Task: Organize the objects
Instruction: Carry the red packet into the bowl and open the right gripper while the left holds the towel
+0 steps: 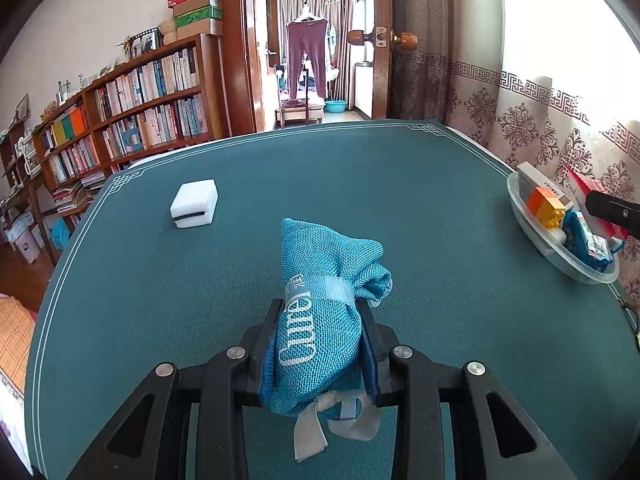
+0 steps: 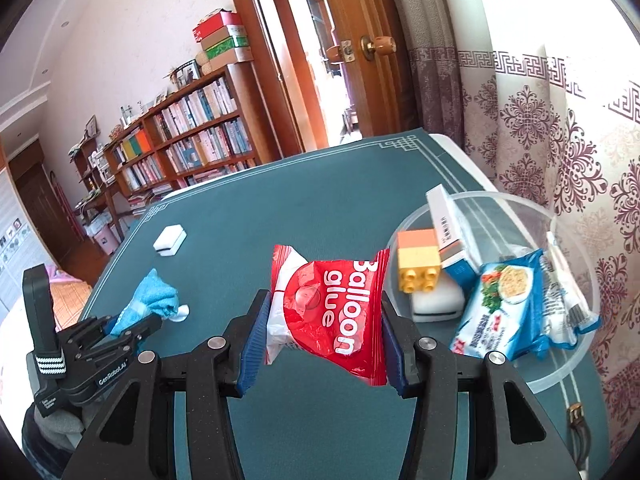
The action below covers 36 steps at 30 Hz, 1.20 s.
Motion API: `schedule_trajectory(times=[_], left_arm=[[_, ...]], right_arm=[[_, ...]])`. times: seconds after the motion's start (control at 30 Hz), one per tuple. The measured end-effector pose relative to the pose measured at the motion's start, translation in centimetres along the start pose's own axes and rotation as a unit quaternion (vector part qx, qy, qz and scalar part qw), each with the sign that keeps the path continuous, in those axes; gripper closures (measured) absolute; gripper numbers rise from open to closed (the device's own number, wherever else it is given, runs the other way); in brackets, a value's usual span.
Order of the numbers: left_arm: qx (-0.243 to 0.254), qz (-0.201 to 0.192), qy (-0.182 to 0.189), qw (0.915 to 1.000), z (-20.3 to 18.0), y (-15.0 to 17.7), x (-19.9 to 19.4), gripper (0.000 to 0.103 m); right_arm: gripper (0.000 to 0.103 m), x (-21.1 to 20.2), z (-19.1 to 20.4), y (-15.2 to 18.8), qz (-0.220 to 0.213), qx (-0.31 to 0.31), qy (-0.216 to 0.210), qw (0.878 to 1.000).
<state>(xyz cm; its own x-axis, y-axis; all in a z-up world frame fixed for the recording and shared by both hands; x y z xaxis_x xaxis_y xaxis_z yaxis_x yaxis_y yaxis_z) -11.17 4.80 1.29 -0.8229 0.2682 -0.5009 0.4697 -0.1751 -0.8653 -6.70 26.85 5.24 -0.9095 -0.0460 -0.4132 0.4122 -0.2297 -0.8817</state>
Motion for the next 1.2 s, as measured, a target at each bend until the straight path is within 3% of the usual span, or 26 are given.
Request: schedule_trajectory(times=[0.33,0.6,0.8,1.0,1.2], left_arm=[[0.012,-0.007,0.026,0.9996,-3.3,-0.8,-0.7,0.068],[0.025,-0.005,0.036,0.9990,-5.2,-0.9,-0.9,0.068],[0.026,-0.001,0.039,0.9989,-5.9,-0.9,-0.6,0.068],[0.026,0.006,0.041,0.9988,-6.2,-0.6,-0.2,0.068],[0.022,0.007,0.045,0.9987,-6.4,-0.6,-0.3,0.068]], right_arm=[[0.051,0.1,-7.6,-4.3,-0.037,0.030,0.072,0.996],[0.051,3.9,-12.9,-5.0,-0.006,0.075,0.090,0.993],[0.050,6.2,-14.2,-5.0,0.013,0.097,0.086,0.991],[0.031,6.7,-14.7,-4.9,0.016,0.116,0.085,0.989],[0.030,5.4,-14.7,-4.4,0.007,0.109,0.090,0.990]])
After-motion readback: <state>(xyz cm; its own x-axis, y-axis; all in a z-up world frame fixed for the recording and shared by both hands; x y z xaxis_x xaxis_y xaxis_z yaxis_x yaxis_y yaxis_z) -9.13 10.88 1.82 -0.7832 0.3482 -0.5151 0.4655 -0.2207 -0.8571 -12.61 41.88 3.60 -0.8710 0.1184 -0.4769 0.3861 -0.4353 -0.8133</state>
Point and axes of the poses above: each gripper's, at about its wrist camera, not at the fingertips, and x roughly the way its jaws point, z to its left, y to its underside, the point moved 6 cm from there along x, roughly the way its jaws point, and after that the axes turned 11 degrees about -z, right-handed, at the moved point
